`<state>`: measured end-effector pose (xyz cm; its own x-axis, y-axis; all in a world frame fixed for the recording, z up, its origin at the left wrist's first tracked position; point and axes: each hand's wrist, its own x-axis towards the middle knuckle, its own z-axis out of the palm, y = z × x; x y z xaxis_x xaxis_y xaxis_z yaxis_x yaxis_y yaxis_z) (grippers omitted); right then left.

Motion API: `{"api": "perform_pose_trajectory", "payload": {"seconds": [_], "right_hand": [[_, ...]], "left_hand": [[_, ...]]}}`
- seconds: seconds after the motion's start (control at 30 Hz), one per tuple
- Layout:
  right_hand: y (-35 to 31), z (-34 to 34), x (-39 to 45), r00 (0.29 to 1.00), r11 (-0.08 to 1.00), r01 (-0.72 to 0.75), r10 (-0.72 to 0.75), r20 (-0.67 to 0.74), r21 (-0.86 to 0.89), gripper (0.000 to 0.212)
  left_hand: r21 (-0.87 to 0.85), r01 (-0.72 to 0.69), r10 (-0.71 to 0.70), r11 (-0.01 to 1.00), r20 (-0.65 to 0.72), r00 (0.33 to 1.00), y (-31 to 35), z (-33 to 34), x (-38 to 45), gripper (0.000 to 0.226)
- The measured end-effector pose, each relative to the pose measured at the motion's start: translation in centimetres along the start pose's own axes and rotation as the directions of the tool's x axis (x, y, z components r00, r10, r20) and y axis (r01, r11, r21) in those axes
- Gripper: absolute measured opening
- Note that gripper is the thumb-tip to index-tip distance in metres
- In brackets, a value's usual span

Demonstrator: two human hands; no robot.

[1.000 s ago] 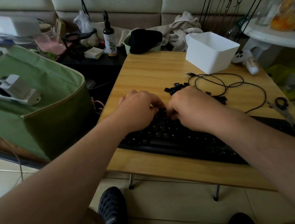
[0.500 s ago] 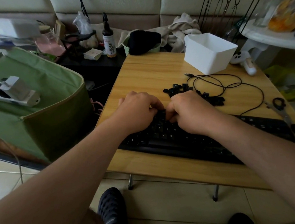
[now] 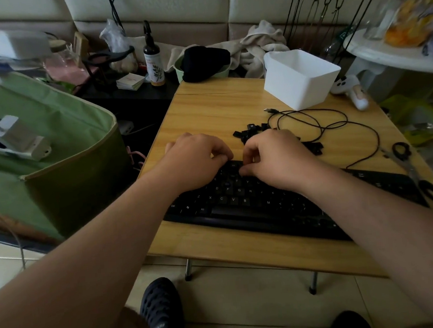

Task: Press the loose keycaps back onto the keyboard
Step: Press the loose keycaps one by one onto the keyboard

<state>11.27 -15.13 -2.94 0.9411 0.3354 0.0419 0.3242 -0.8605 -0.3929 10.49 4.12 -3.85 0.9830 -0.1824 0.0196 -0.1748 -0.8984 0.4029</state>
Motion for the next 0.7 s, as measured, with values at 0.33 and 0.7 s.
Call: {"api": "perform_pose_trajectory", "payload": {"seconds": [0.33, 0.7], "right_hand": [[7.5, -4.9, 0.5, 0.959, 0.974, -0.219, 0.227, -0.172, 0.067, 0.006], [7.8, -4.1, -0.6, 0.933, 0.933, -0.356, 0.358, 0.031, -0.058, 0.028]], "left_hand": [[0.016, -0.076, 0.076, 0.997, 0.003, 0.997, 1.1, 1.1, 0.6, 0.035], [-0.112, -0.080, 0.076, 0.991, -0.034, 0.997, 4.8, 2.6, 2.6, 0.015]]}}
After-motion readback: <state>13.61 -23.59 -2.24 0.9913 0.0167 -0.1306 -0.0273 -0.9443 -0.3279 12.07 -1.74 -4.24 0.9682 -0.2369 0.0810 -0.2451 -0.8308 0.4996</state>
